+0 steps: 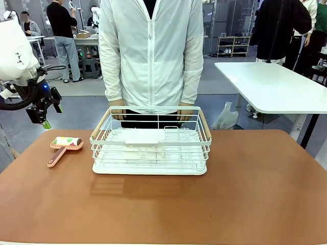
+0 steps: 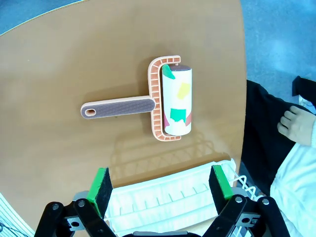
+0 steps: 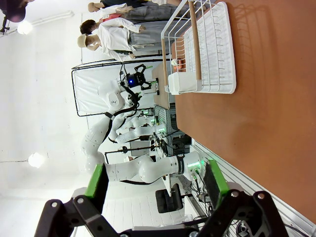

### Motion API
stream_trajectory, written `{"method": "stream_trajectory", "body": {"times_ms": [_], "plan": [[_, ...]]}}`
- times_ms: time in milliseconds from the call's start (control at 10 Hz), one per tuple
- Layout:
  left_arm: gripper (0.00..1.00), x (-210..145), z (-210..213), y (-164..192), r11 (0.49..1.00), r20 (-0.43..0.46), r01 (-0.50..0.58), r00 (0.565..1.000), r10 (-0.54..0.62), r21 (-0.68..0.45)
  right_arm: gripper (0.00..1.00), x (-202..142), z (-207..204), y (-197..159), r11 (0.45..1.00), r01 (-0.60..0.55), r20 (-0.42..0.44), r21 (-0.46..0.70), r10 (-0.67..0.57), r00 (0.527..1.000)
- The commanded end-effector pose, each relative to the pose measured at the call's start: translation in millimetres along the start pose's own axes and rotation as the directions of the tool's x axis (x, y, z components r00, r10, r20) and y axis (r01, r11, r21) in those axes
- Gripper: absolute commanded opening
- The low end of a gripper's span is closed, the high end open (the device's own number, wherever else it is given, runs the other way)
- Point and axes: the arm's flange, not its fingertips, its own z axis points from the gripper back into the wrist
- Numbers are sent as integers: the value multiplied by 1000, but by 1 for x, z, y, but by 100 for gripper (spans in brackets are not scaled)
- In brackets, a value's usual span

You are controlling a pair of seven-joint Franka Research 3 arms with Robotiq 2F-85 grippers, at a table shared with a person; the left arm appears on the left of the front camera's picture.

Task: Clean the table.
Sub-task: Place the Lint Roller down when the Dish drying rack is positioned in the middle of the table.

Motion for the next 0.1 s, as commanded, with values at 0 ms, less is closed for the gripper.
{"method": "stream_trajectory", "body": {"times_ms": [0], "plan": [[100, 1, 0, 0, 1000, 1, -2, 1000, 2, -4, 100, 0, 0, 3, 1000, 3, 2, -7, -3, 1000]]}}
